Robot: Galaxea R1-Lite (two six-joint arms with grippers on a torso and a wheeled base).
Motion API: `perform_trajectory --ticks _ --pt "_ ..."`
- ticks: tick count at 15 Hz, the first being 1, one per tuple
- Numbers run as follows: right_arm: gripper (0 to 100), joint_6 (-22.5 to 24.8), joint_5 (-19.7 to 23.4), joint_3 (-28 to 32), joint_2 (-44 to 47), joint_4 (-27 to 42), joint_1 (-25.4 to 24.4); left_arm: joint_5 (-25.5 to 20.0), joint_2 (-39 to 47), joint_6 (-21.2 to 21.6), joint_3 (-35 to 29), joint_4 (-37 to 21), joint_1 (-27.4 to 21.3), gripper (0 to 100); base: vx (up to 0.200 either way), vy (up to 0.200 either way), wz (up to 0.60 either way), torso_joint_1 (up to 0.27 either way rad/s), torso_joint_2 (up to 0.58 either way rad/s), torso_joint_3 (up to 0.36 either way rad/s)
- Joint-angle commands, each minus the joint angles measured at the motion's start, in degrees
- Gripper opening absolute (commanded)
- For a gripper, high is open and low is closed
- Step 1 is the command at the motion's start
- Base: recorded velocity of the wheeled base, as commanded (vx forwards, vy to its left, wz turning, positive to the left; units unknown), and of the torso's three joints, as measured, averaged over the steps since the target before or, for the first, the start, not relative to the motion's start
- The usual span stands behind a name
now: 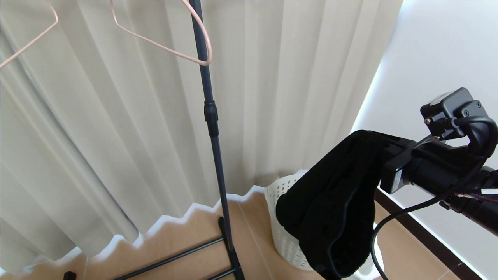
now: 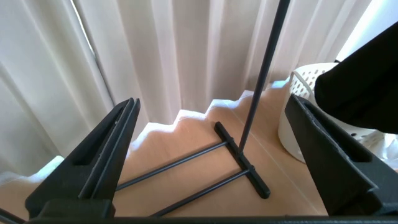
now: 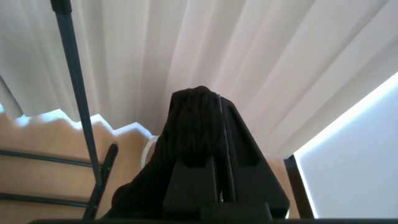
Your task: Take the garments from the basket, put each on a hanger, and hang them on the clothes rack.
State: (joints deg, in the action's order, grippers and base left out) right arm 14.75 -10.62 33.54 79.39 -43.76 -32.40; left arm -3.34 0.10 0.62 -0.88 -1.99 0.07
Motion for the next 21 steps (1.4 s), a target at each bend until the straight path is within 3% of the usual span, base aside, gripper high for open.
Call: perform_trajectory --ticks 1,12,21 --pt "0 0.1 0.1 -0.3 0.2 -0.2 0.2 0.0 0.0 0.0 0.1 0.1 0.0 100 0.000 0.000 0.00 0.002 -0.20 -0.168" --pt "0 0.1 0.1 -0.7 -0.1 -0.1 0.2 0.0 0.0 0.0 0.1 0.1 0.0 100 0.000 0.000 0.00 0.069 -0.42 -0.349" --pt "0 0.1 0.1 -0.8 -0.6 -0.1 0.2 0.0 0.0 0.0 0.1 0.1 0.0 100 0.000 0.000 0.00 0.163 -0.50 -0.338"
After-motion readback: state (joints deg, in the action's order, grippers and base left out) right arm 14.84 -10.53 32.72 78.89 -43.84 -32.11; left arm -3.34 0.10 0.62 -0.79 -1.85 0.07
